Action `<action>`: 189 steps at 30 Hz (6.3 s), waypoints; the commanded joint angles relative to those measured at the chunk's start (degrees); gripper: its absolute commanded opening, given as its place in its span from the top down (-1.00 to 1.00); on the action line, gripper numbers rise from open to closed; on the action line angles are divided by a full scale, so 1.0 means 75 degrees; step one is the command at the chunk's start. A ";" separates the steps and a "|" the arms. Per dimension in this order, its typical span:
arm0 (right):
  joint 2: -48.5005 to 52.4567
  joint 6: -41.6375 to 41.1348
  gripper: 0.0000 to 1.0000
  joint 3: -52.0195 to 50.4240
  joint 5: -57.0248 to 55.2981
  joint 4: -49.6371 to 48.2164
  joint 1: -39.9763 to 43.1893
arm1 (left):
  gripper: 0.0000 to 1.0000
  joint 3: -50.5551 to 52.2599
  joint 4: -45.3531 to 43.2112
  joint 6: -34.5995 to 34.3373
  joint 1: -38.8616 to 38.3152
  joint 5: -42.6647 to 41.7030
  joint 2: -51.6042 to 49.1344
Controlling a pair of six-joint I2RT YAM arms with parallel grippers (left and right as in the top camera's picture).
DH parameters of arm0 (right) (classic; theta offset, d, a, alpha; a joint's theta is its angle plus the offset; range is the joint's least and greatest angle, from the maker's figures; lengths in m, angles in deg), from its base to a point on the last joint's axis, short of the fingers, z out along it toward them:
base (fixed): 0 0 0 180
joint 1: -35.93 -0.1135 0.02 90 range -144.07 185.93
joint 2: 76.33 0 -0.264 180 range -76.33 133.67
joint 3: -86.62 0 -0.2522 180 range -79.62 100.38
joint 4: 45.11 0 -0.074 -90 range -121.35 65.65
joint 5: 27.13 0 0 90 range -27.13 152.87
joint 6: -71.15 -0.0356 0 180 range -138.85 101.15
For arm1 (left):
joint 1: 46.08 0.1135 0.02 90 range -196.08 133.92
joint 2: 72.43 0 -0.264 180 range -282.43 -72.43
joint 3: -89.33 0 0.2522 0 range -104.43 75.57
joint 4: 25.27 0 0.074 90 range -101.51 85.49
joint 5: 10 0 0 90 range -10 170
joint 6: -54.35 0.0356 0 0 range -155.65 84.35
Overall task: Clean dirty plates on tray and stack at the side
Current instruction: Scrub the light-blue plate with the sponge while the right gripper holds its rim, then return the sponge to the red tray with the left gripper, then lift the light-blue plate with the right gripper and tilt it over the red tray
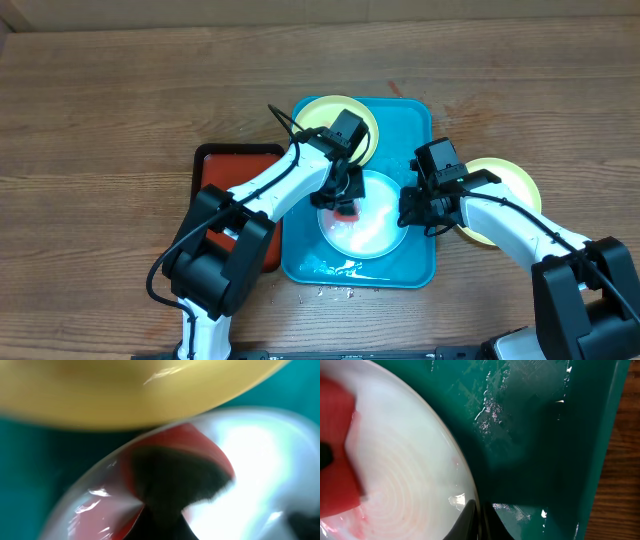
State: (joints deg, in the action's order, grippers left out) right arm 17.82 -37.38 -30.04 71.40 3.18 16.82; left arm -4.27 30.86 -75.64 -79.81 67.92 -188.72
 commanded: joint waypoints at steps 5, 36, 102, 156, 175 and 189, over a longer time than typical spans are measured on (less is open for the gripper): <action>0.0038 -0.0134 0.92 0.0134 -0.0099 -0.0055 0.0020 | 0.92 0.0012 -0.0985 -0.0163 -0.0536 -0.1139 -0.0207; 0.0038 -0.0128 0.92 0.0134 -0.0099 0.0099 0.0020 | 0.91 -0.0376 0.0740 0.0592 0.0038 0.0784 -0.0391; 0.0035 -0.0128 0.92 0.0134 -0.0099 0.0204 0.0020 | 0.92 -0.0303 -0.0256 0.0460 -0.0618 -0.1708 -0.0606; 0.0035 -0.0122 0.92 0.0137 0.0277 0.0291 0.0020 | 0.66 0.2640 0.1326 0.1708 0.3497 0.2130 0.2868; -0.0682 0.0536 0.92 0.3893 -0.2509 0.2795 -0.1961 | -0.96 -0.0647 0.4354 0.1909 0.5010 0.1795 0.4980; 0.0070 0.0530 0.92 0.3937 -0.6353 0.0195 -0.5100 | -1.00 -0.1591 0.5039 0.1912 0.5109 0.1903 0.6070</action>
State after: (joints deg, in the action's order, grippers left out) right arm 16.05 -33.51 -1.74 35.19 6.04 -19.66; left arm -14.93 68.65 -61.98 -41.54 81.69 -144.51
